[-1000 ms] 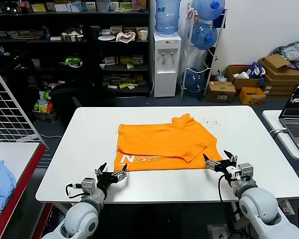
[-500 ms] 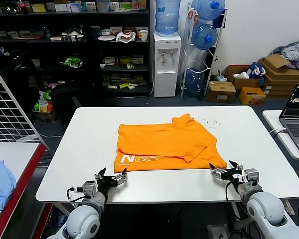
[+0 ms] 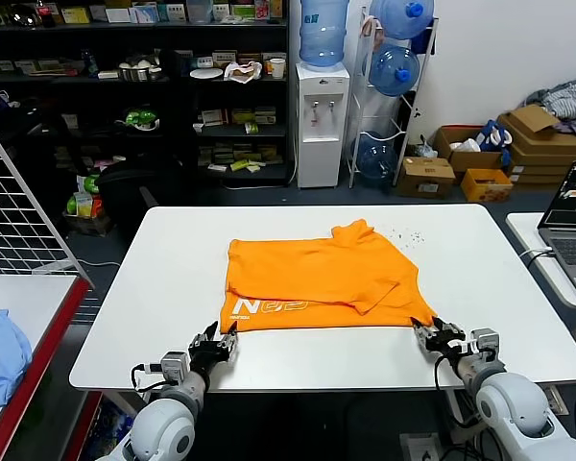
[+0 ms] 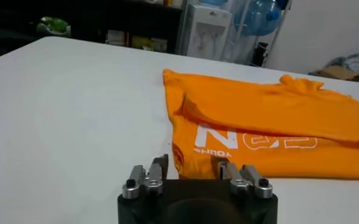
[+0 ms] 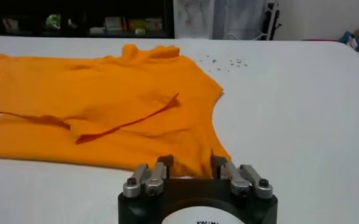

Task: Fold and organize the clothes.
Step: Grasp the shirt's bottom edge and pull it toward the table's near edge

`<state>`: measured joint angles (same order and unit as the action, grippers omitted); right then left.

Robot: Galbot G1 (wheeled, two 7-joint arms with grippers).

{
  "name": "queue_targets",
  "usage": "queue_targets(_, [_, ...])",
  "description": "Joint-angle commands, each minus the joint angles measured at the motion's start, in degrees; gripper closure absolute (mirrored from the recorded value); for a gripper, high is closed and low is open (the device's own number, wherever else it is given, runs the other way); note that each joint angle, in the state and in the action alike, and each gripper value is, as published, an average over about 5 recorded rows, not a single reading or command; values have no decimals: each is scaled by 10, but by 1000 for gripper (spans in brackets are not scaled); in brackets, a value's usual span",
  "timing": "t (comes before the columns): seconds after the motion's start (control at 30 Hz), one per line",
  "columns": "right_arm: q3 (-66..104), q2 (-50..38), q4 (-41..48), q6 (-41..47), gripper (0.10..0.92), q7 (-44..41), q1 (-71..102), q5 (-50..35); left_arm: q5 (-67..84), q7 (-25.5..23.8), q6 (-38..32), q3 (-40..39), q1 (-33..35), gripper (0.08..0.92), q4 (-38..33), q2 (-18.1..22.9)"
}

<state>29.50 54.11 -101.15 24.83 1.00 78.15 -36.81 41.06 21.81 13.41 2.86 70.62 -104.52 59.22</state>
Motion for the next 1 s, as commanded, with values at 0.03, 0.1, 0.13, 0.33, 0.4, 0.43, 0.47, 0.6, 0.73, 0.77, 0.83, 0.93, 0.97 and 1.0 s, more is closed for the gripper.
queue_targets(0.03, [3, -1, -5, -1, 718, 4, 2, -7, 0, 2, -3, -2, 2, 619, -6, 0])
queue_targets(0.1, [4, -1, -10, -4, 770, 7, 5, -10, -1, 5, -7, -2, 3, 680, -12, 0])
queue_targets(0.13, [5, -2, -14, -5, 805, 9, 7, -12, -1, 7, -9, -2, 4, 706, -16, -1])
queue_targets(0.33, [23, -14, -63, 0, 901, 24, 42, -40, 1, 18, -11, 6, 20, 874, -65, -29])
queue_targets(0.4, [37, -21, -88, 4, 901, 30, 64, -49, 8, 22, -11, 11, 33, 903, -89, -46])
queue_targets(0.43, [45, -24, -100, 7, 901, 33, 78, -53, 13, 24, -10, 13, 41, 909, -101, -55])
queue_targets(0.47, [53, -27, -112, 10, 901, 35, 94, -56, 18, 27, -10, 16, 49, 909, -114, -64])
queue_targets(0.6, [82, -32, -153, 28, 901, 46, 158, -60, 36, 40, -7, 25, 88, 909, -163, -93])
queue_targets(0.73, [102, -29, -178, 40, 901, 61, 208, -59, 41, 49, -4, 28, 143, 909, -206, -112])
queue_targets(0.77, [106, -27, -182, 42, 901, 66, 218, -59, 41, 50, -4, 28, 158, 909, -215, -115])
queue_targets(0.83, [113, -23, -190, 48, 901, 77, 237, -60, 40, 53, -3, 28, 183, 909, -228, -119])
queue_targets(0.93, [119, -17, -200, 57, 901, 91, 261, -59, 37, 57, -3, 28, 214, 909, -240, -120])
queue_targets(0.97, [120, -15, -203, 59, 901, 94, 268, -58, 36, 57, -3, 28, 222, 909, -242, -120])
queue_targets(1.0, [120, -13, -205, 61, 901, 97, 273, -56, 34, 57, -4, 28, 228, 909, -243, -119])
